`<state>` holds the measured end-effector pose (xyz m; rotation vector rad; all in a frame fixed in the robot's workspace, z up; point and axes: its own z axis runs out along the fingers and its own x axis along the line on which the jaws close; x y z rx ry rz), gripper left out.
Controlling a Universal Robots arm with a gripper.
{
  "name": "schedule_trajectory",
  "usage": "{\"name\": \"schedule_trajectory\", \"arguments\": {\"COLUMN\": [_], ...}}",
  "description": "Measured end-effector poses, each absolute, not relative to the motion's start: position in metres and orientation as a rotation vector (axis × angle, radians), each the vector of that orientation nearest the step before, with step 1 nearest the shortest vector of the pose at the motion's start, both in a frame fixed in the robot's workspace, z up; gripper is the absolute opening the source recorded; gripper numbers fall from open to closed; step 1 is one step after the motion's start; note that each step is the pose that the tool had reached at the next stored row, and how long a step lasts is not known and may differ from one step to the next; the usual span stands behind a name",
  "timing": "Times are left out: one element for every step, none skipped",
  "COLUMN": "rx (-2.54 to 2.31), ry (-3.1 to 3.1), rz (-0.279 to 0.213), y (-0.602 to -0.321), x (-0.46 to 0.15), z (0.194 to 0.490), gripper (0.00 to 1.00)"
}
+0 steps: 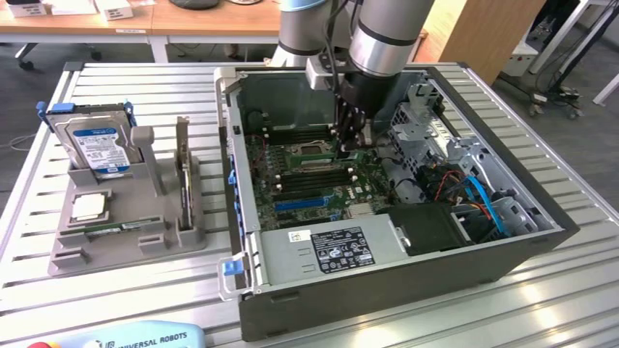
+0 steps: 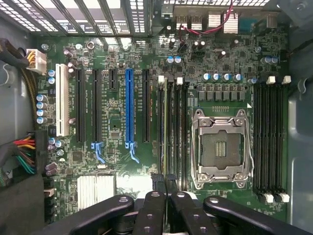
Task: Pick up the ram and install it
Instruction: 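Insert the ram into the slot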
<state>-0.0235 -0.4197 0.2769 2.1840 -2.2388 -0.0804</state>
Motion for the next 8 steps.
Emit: {"name": "schedule_trajectory", "arguments": {"rx": [2.184, 2.184, 2.184, 2.183, 2.183, 2.183, 2.183, 2.183], "ry": [-2.239, -2.239, -2.239, -2.239, -2.24, -2.24, -2.24, -2.24], "rz": [-0.08, -0.08, -0.08, -0.08, -0.08, -0.08, -0.08, -0.08], "y": [-0.4197, -0.4197, -0.4197, -0.4197, -0.4197, -0.4197, -0.4197, -0.4197], "x": [-0.0235, -0.0235, -0.0235, -0.0235, -0.0235, -0.0235, -0.0235, -0.0235], "z": [0.2761, 0.2753, 0.2743, 0.2734, 0.2724, 0.2715, 0.2706, 0.2696], "gripper": [0.12, 0.12, 0.12, 0.12, 0.12, 0.12, 0.12, 0.12]}}
